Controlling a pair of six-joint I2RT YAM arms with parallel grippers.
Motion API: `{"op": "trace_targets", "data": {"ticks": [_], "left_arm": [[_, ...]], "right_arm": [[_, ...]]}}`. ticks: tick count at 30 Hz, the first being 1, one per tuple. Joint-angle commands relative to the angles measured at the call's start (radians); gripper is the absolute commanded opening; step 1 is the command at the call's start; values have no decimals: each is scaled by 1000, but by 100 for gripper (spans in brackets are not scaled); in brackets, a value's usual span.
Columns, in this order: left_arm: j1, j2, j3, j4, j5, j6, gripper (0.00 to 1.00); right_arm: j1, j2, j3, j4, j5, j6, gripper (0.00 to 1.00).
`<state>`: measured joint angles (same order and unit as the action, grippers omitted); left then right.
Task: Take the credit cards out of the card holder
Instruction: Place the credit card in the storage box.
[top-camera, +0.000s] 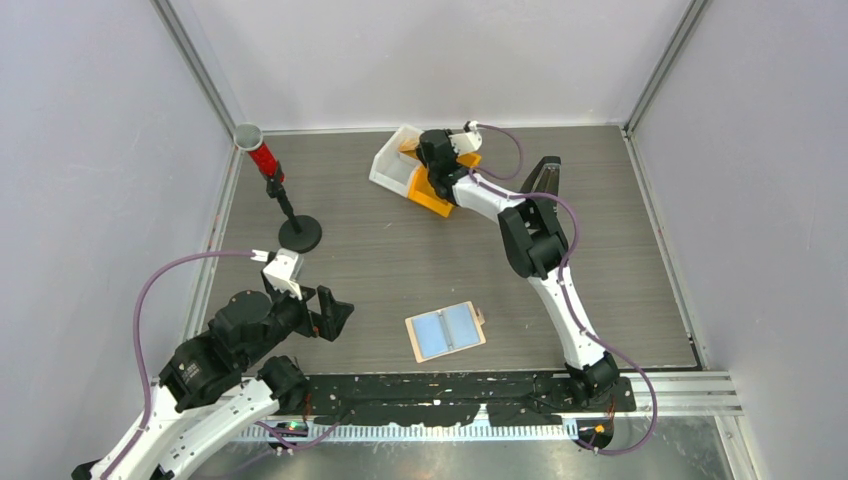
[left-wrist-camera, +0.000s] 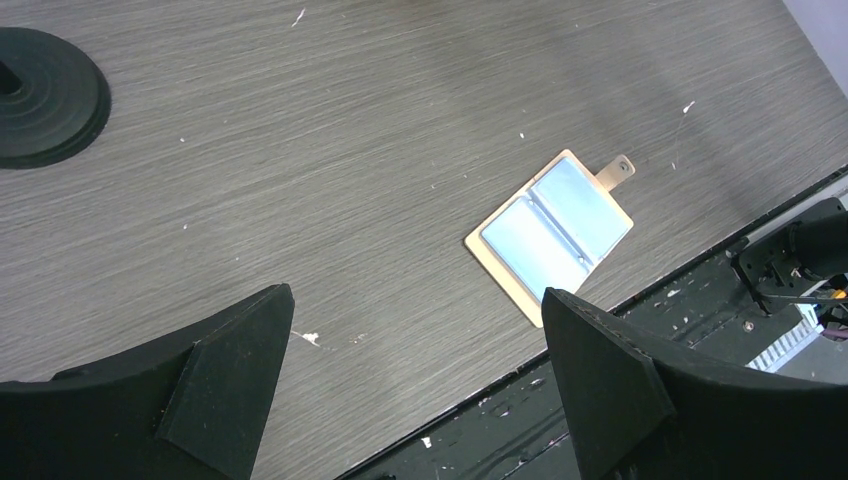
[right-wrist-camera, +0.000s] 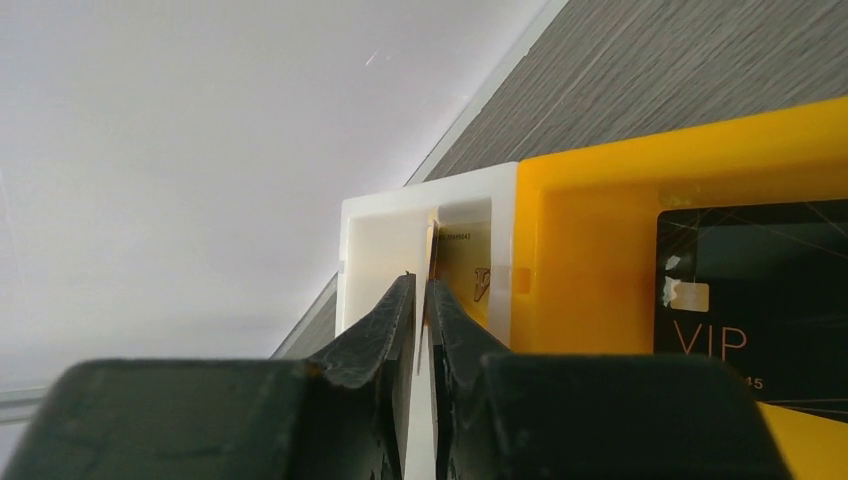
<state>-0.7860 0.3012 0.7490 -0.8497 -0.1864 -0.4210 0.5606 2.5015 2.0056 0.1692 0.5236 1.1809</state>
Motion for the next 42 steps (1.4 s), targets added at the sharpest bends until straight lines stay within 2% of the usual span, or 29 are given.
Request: {"op": "trace_targets", "data": {"ticks": [1,16,33,39,42], "left_arm": [[1,-12,1,46,2,18,99],[1,-12,0,43,5,16,99],[1,15,0,41,34,14,99],[0,35,-2,35,25,8,99],[1,48,0,30,25,7,99]], "right_arm": [[2,9,78,-23,64,7,20],[-12,-22,128,-88,44,-11,29],[-42,-143,78,-143,39,-39,40],[-42,-237,37,-144,-50,-148,40],[-44,-343,-55,-160,-166,-227,40]]}}
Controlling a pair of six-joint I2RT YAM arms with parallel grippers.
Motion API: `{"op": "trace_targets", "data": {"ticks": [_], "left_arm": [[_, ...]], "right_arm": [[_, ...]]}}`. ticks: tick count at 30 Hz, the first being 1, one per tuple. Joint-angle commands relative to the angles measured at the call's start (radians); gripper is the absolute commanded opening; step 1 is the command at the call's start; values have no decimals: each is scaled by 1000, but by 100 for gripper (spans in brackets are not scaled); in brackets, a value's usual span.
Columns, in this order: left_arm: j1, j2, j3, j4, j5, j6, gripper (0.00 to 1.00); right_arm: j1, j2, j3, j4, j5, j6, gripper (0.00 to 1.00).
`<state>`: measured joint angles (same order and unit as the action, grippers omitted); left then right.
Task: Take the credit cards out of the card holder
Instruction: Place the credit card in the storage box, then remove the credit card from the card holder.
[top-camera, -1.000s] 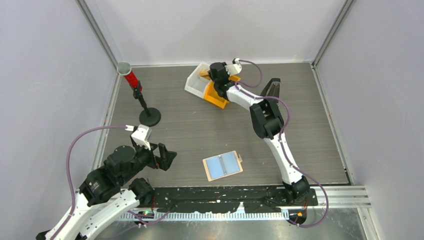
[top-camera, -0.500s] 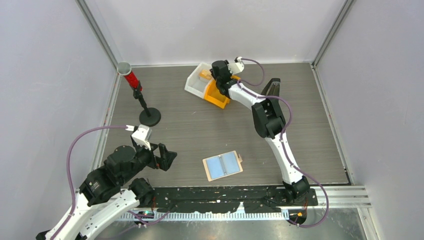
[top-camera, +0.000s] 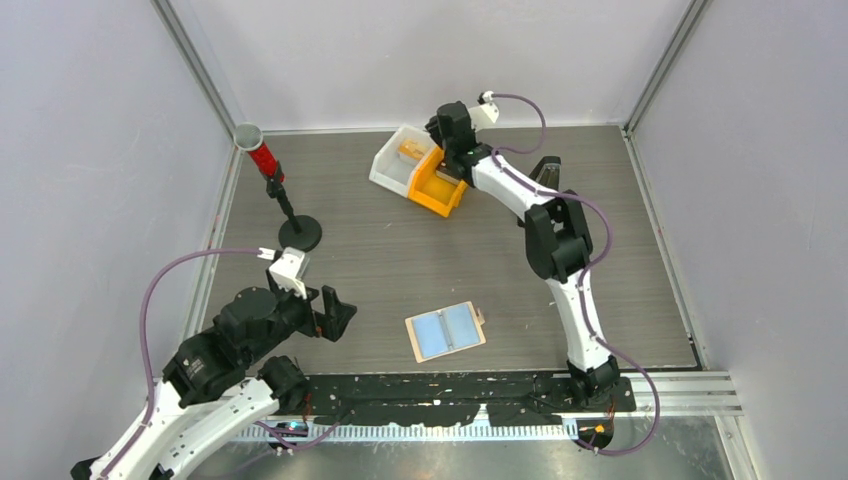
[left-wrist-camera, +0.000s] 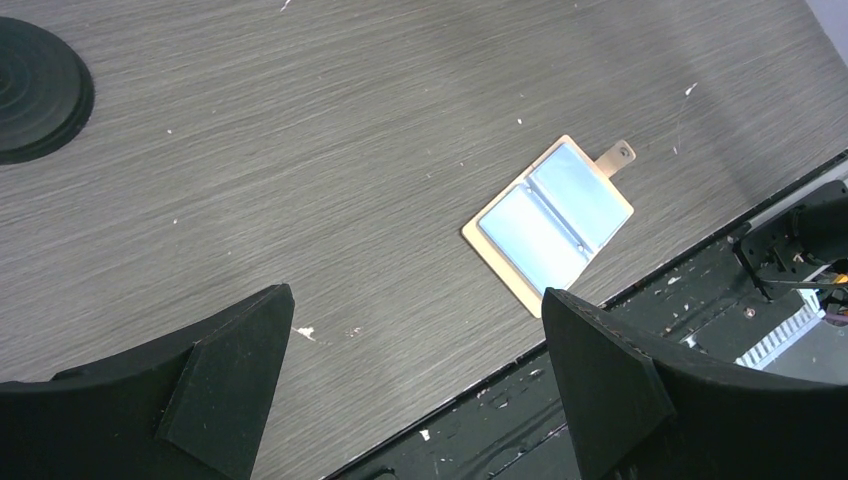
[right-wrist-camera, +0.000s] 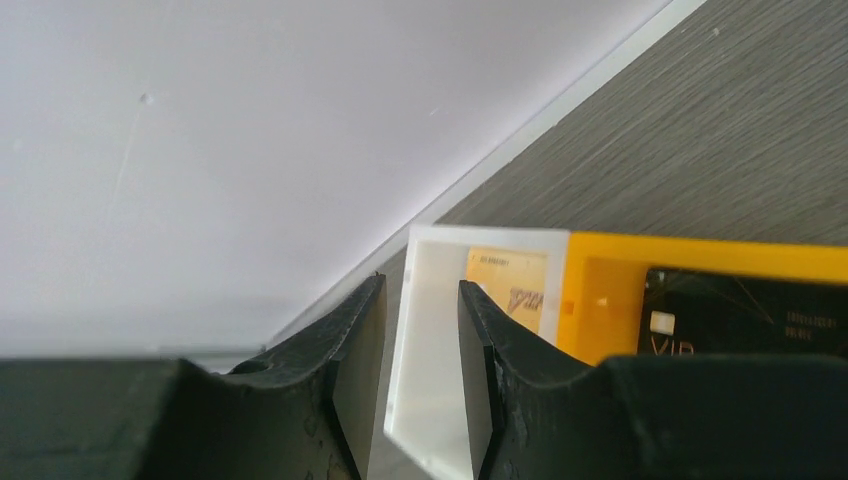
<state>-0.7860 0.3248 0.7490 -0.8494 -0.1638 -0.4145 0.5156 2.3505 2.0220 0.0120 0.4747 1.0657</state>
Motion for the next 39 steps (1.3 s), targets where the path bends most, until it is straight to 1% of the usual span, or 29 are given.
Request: {"op": "trace_targets", "data": {"ticks": [1,4,5,8,11,12,15,18,19,23,24,28,30,34,39], "left_arm": [[1,26,-2,30,2,0,99],[1,34,-2,30,1,-2,99],[1,37,-2,30,0,-3,99],[1,45,-2,24,-14,-17,99],[1,47,-3,18,-33,-25,99],[0,47,-3,19,-39,-27,99],[0,49,-4,15,-64,-30,99],[1,51,-2,9,-87,-37,99],[1,51,-1,6,-92,-38,99],[0,45,0,3,-98,-39,99],[-1,42,0,2,-100,-39,99],[-1,31,0,2,-100,-40,99],[1,26,-2,7,-100,-38,99],[0,25,-1,4,-100,-34,99],[0,17,-2,5,-100,-33,99]], "right_arm": [[3,-217,-104,-3,-146,-136,40],[3,-365,-299,11,-278,-185,41],[4,-398,-341,9,-297,-215,41],[12,-561,-541,-3,-359,-280,43],[38,-687,-707,-71,-382,-350,46],[47,-750,-735,-111,-379,-366,47],[117,-857,-868,-192,-346,-444,55],[214,-951,-966,-246,-330,-467,59],[235,-974,-1010,-252,-332,-464,63],[369,-987,-1100,-266,-319,-418,66],[415,-982,-1109,-265,-318,-398,67],[527,-929,-1136,-254,-305,-335,69],[560,-894,-1140,-249,-300,-312,74],[607,-841,-1148,-232,-306,-278,75],[653,-789,-1127,-281,-262,-265,75]]}}
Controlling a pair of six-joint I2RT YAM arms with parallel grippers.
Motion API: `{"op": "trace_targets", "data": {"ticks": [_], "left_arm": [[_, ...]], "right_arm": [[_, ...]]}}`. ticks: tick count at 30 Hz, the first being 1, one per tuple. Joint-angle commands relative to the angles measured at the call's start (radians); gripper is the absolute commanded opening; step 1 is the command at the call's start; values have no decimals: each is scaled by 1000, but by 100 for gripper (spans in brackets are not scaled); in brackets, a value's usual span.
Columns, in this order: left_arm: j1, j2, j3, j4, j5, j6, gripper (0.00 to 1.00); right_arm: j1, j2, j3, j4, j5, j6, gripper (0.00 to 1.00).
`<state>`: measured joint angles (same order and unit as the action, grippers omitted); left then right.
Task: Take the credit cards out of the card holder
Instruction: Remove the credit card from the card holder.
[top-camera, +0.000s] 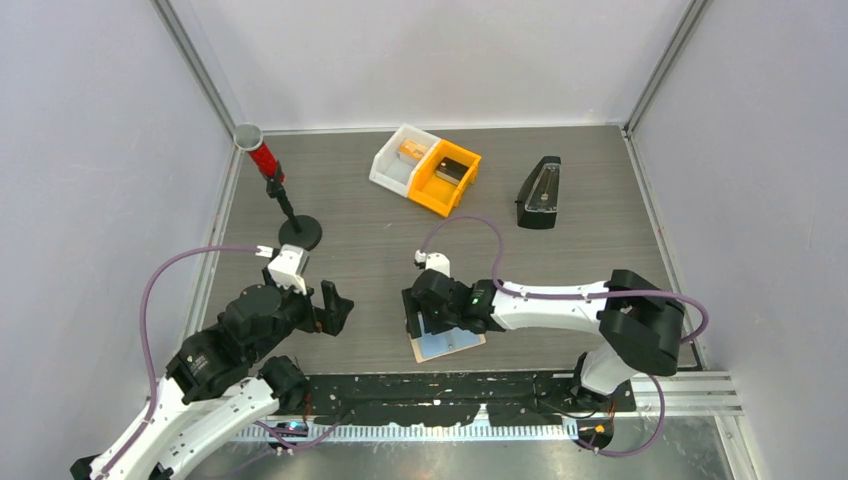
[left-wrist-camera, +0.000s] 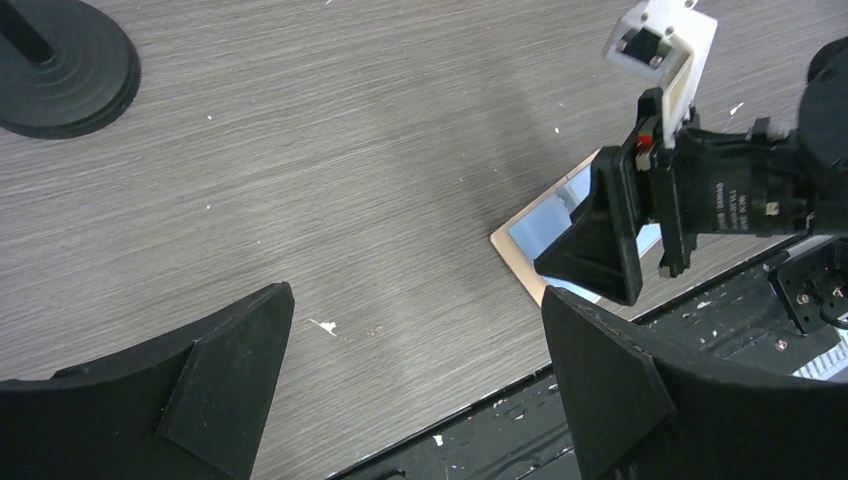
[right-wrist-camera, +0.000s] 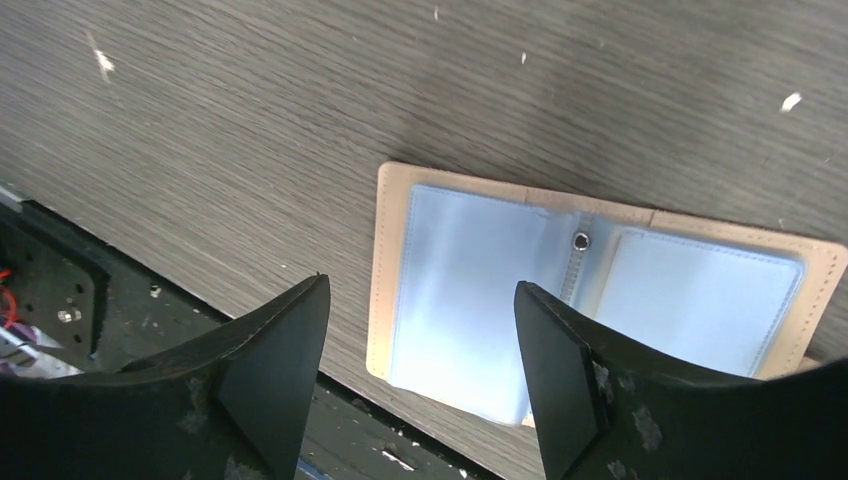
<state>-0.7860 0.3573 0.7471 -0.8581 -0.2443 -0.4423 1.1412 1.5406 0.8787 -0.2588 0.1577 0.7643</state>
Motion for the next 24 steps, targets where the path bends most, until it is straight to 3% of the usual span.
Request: {"op": "trace_targets", "data": {"ticks": [1,19,21,24], "left_arm": [[1,-16,0,15,-20,-5,99],[0,-5,-2,23,-13,-7,99],[1,-4,-4,26,-13,-9,99],[0,0,-6,31,-8,-11,99]], "right_arm": [[32,25,19,-15,71,43,75],[103,104,28,-114,244,74,73],[104,101,25,-112,242,78,68],[104,70,12,-97,238,88,54]]}}
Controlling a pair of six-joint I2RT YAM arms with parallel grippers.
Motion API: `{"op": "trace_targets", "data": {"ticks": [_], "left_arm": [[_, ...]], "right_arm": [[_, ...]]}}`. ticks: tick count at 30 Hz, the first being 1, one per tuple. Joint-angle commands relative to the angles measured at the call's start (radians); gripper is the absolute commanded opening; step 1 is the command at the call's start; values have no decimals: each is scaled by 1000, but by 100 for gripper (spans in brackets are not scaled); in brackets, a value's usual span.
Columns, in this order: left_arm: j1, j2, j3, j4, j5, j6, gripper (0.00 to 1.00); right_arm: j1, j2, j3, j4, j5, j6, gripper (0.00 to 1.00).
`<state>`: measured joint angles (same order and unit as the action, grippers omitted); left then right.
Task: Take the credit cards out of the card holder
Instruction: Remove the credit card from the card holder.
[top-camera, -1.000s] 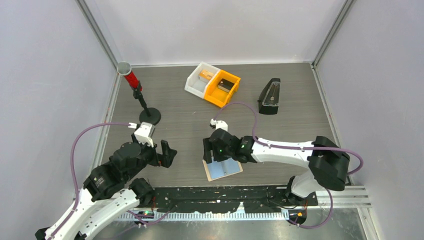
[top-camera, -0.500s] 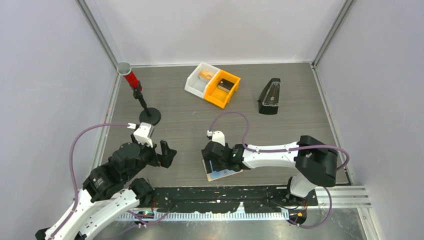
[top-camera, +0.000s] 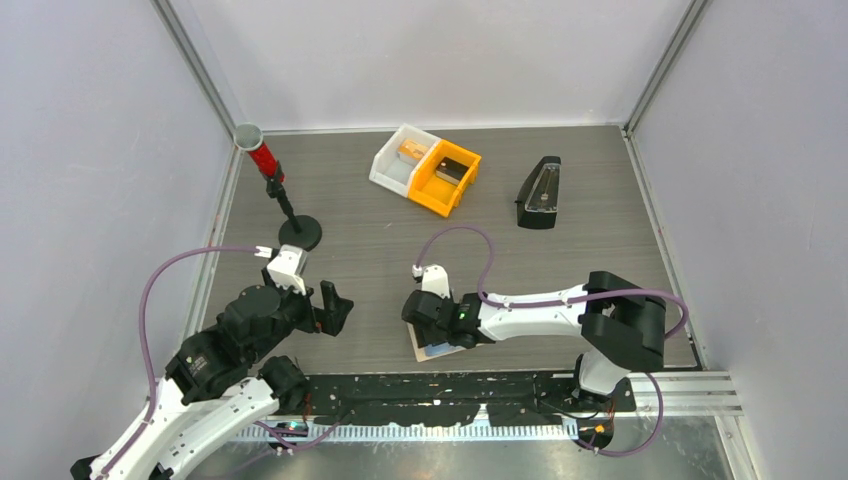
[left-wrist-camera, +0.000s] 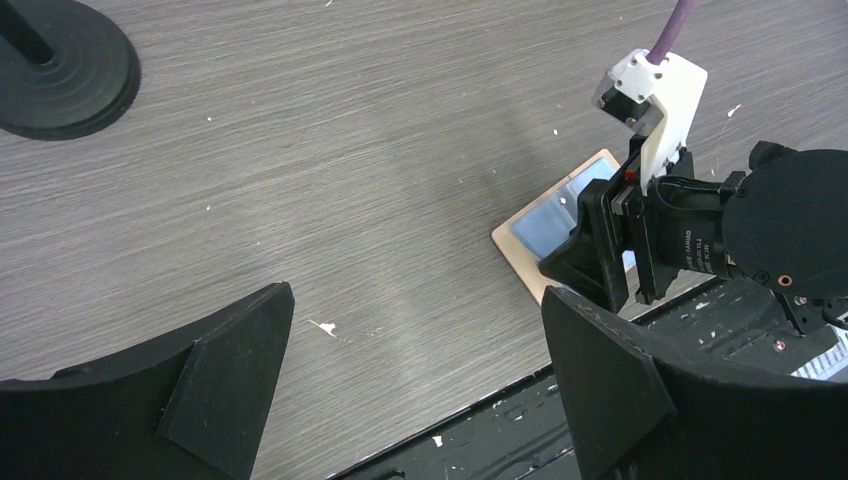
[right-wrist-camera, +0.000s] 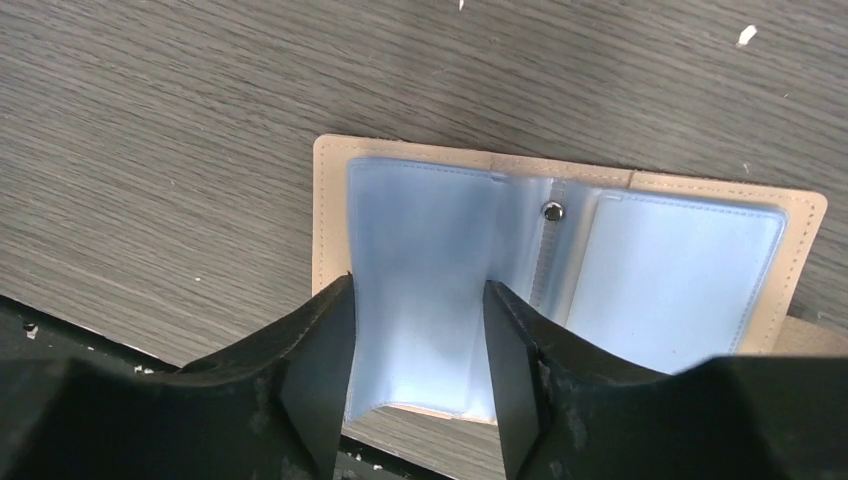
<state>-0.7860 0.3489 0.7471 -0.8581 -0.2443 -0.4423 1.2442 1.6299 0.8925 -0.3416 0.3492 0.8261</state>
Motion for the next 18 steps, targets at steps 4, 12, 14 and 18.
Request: {"op": "trace_targets", "data": {"ticks": [4,12,14,18], "left_arm": [[0,21,-7,35,0,-19,99],[0,77,-18,71,83,-60,99],[1,105,-26,98,116,-78,98],[1,199,-41,172,222,-115,93]], "right_arm": [[1,-77,-24,13,52,46,47],[-10,-173,-29,39,-15,18,59],[-28,-208,-39,40,-37,-4,65],[-107,-296,-121,62,-71,-51,68]]}}
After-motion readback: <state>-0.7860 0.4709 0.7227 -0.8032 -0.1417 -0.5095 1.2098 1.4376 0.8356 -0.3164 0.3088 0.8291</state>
